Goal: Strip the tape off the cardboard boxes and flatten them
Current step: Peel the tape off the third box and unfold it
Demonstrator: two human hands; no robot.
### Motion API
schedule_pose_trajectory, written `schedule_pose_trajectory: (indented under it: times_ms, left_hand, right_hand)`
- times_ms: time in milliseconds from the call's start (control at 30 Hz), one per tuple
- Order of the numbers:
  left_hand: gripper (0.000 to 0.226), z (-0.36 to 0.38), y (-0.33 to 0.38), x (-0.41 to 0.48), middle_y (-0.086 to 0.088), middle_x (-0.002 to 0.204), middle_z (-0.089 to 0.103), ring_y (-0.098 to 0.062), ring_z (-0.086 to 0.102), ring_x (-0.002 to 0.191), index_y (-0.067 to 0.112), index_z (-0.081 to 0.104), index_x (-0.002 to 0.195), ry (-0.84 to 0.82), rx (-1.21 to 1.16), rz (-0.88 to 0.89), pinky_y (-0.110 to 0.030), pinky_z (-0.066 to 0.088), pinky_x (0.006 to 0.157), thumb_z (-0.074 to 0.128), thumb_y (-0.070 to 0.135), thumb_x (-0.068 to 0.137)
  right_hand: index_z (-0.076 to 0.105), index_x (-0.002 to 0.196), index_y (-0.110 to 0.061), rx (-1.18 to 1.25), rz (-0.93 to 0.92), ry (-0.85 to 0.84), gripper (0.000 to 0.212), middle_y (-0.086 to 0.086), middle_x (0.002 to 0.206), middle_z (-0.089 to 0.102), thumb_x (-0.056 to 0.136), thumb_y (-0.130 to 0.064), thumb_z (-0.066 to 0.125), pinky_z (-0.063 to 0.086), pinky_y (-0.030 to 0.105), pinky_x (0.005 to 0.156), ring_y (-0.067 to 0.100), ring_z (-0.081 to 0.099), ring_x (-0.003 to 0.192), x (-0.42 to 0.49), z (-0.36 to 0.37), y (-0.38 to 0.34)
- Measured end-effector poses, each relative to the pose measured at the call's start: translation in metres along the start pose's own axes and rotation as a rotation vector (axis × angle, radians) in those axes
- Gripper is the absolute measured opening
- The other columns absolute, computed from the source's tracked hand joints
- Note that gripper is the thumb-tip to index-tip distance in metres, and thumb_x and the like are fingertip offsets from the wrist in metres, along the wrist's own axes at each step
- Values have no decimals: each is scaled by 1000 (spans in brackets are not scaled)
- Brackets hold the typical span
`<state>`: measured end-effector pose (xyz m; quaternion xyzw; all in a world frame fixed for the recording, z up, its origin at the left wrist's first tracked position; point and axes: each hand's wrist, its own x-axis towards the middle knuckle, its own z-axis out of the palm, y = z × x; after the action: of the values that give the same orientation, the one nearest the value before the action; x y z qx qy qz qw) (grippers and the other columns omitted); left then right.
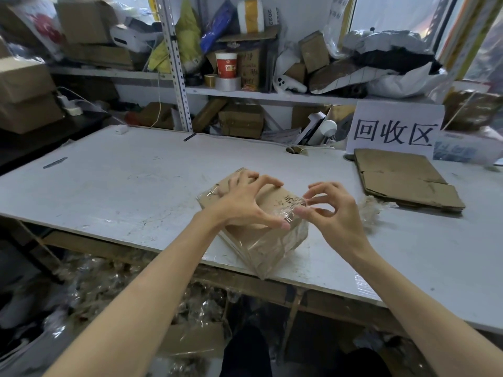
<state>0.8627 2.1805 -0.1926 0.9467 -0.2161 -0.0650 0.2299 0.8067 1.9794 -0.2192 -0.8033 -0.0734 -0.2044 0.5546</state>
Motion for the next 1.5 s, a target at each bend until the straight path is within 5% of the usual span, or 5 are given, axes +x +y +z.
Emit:
schedule_pose_trajectory:
  times_ms: [533, 833, 967, 1133, 1500]
  left_hand:
    - [83, 19, -9, -8, 5, 134, 19, -24, 19, 133, 48, 46, 121, 270, 15, 120, -56, 20, 109, 79, 66, 47]
    - [96, 7, -29, -4, 0, 131, 24, -19, 30, 126, 29, 42, 124, 492, -232, 149, -38, 40, 107, 87, 61, 46]
    - [85, 25, -30, -5, -3, 131, 23, -24, 37, 128, 19, 35, 121, 439, -316, 146, -29, 50, 97, 93, 31, 60]
    - [74, 32, -14, 1, 0, 127, 24, -18, 44, 117, 46, 35, 132, 469, -529, 36, -17, 47, 89, 67, 65, 69]
    - [27, 28, -25, 14, -4, 126, 26, -21, 38, 116, 36, 51, 121, 291, -538, -125, -16, 42, 85, 57, 43, 96]
  right_hand:
    - [66, 68, -9, -340, 33, -166, 15, 0, 90, 52, 72, -10, 80, 37, 9, 64, 9, 55, 80, 11, 25, -28]
    - [53, 72, -11, 141, 84, -47, 21, 3, 97, 68, 91, -5, 60, 50, 24, 76, 13, 65, 86, 22, -5, -23]
    - [58, 71, -11, 32, 93, 56, 18, 3, 95, 68, 81, -13, 72, 58, 41, 79, 21, 68, 87, 30, -2, -24]
    - [56, 58, -12, -209, 61, 39, 37, -5, 79, 70, 65, -32, 86, 55, 24, 62, 8, 68, 71, 20, 6, -21]
    - [59, 83, -11, 193, 325, 287, 33, 5, 88, 61, 66, 12, 75, 58, 40, 79, 21, 69, 84, 21, 2, -5]
